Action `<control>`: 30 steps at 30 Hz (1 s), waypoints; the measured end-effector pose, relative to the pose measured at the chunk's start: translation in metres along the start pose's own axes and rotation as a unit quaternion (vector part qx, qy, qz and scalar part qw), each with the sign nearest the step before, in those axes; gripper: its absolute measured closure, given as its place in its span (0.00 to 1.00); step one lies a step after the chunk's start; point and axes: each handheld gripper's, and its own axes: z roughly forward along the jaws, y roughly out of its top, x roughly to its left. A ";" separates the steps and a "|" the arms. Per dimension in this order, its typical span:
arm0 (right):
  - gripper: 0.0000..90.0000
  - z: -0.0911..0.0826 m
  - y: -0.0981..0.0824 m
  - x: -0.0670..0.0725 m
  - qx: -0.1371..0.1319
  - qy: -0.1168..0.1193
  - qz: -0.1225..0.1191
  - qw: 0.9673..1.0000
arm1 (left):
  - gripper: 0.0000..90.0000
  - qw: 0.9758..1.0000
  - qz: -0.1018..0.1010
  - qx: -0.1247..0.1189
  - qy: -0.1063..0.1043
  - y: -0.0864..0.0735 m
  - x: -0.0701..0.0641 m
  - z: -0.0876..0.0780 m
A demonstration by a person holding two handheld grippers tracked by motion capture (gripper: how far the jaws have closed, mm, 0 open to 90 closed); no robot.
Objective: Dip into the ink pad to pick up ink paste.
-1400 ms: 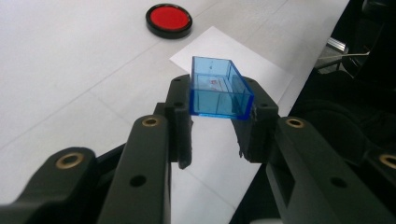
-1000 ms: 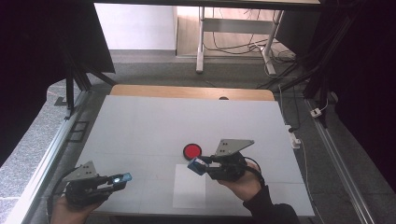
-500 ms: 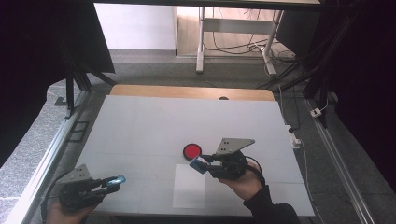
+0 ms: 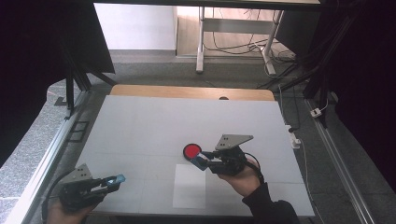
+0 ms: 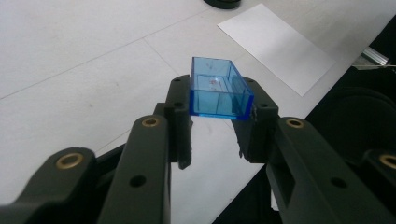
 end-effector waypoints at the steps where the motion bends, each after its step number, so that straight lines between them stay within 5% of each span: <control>1: 0.79 0.001 0.000 -0.001 0.000 0.000 0.002 1.000 | 0.76 1.000 0.000 0.000 0.001 0.000 0.000 0.000; 30: 0.79 0.026 0.006 -0.029 0.026 -0.020 0.020 0.999 | 0.76 1.000 -0.003 0.006 -0.003 0.000 0.001 0.002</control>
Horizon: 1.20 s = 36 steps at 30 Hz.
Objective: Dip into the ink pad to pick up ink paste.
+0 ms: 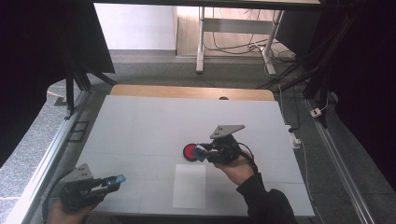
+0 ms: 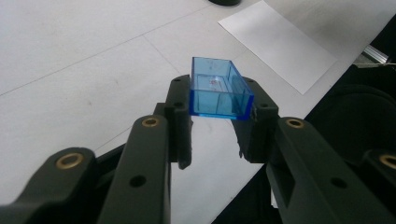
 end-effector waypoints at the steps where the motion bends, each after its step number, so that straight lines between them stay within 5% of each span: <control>1: 0.79 0.001 0.000 -0.001 0.000 -0.001 0.002 1.000 | 0.76 1.000 0.000 0.000 0.000 0.000 0.000 0.000; 36: 0.79 0.046 0.012 -0.023 0.044 -0.027 -0.003 0.999 | 0.76 1.000 0.001 0.001 -0.002 0.000 0.000 0.000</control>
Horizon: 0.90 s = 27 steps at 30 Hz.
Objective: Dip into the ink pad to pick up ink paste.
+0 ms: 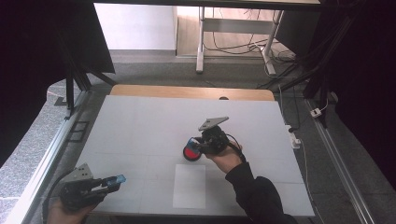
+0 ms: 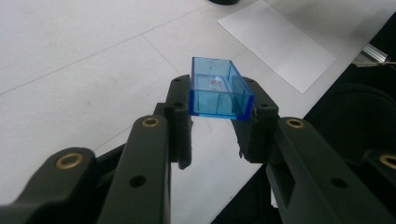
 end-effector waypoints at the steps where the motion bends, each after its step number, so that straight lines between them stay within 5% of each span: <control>1: 0.79 0.002 0.000 0.000 0.001 0.000 0.000 1.000 | 0.76 1.000 0.000 0.000 0.000 0.000 0.000 0.000; 27: 0.79 0.040 -0.004 -0.015 0.060 -0.026 -0.005 0.998 | 0.76 1.000 0.000 0.002 -0.002 0.000 0.000 0.000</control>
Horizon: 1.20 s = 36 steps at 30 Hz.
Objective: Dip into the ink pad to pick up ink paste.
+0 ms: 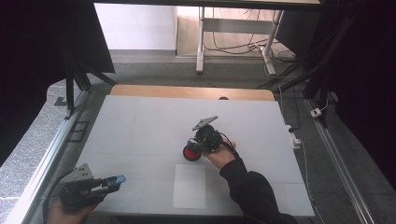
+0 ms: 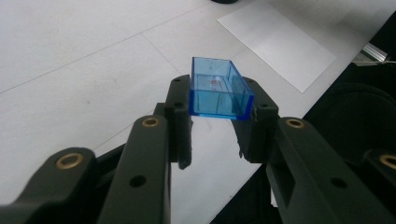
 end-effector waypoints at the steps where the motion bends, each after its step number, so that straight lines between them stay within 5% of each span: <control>1: 0.79 0.001 0.000 0.000 0.002 -0.001 0.000 1.000 | 0.76 1.000 0.000 0.000 0.000 0.000 0.000 0.000; 12: 0.80 0.006 0.004 0.001 0.019 -0.008 0.008 1.000 | 0.76 1.000 -0.001 0.002 0.003 0.000 0.000 0.001; 19: 0.80 0.007 0.007 0.010 0.026 -0.031 -0.013 0.999 | 0.76 1.000 -0.001 0.004 0.002 0.000 0.000 0.001; 31: 0.80 0.006 -0.001 -0.007 0.005 0.011 0.035 0.999 | 0.76 1.000 -0.003 0.003 0.002 0.000 0.000 0.001; 36: 0.80 0.006 0.000 0.003 0.006 -0.011 0.007 1.000 | 0.76 1.000 -0.003 0.003 0.001 0.000 0.000 0.001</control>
